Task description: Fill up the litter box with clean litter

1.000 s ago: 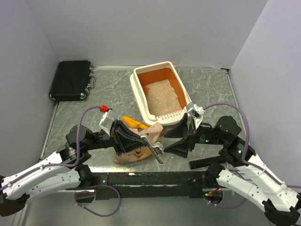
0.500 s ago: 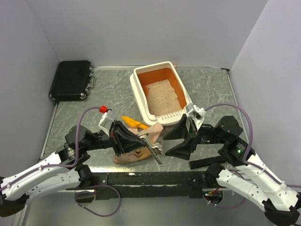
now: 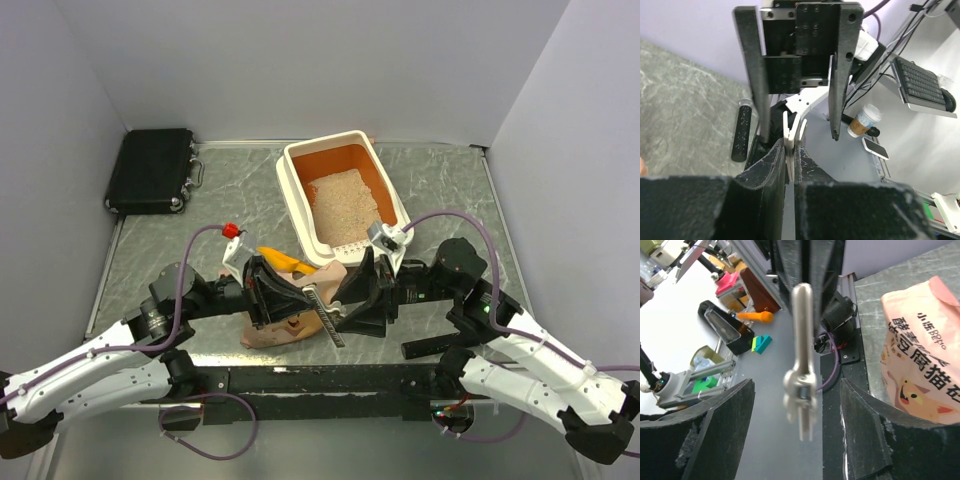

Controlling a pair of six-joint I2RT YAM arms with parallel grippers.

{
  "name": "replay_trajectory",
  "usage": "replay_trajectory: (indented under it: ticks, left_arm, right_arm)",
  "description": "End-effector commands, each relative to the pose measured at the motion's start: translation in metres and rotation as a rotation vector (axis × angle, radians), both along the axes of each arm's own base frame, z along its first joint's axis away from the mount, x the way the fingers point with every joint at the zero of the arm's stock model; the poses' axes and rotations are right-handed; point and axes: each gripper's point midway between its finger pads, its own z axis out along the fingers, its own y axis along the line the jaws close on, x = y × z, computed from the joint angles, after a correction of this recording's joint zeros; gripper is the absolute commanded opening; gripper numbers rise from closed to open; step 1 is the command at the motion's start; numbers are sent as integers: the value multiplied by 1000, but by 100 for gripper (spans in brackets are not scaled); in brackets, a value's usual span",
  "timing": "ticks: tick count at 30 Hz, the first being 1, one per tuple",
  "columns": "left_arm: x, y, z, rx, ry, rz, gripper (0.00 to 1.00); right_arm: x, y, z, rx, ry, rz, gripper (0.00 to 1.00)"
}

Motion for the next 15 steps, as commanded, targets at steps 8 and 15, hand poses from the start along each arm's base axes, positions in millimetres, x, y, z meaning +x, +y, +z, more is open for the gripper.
replay_trajectory:
  ticks: [8, 15]
  left_arm:
    - [3, 9, 27, -57, -28, 43, 9]
    - [-8, 22, 43, -89, -91, 30, 54]
  right_arm:
    - [15, -2, 6, -34, -81, -129, 0]
    - [16, -8, 6, 1, -91, -172, 0]
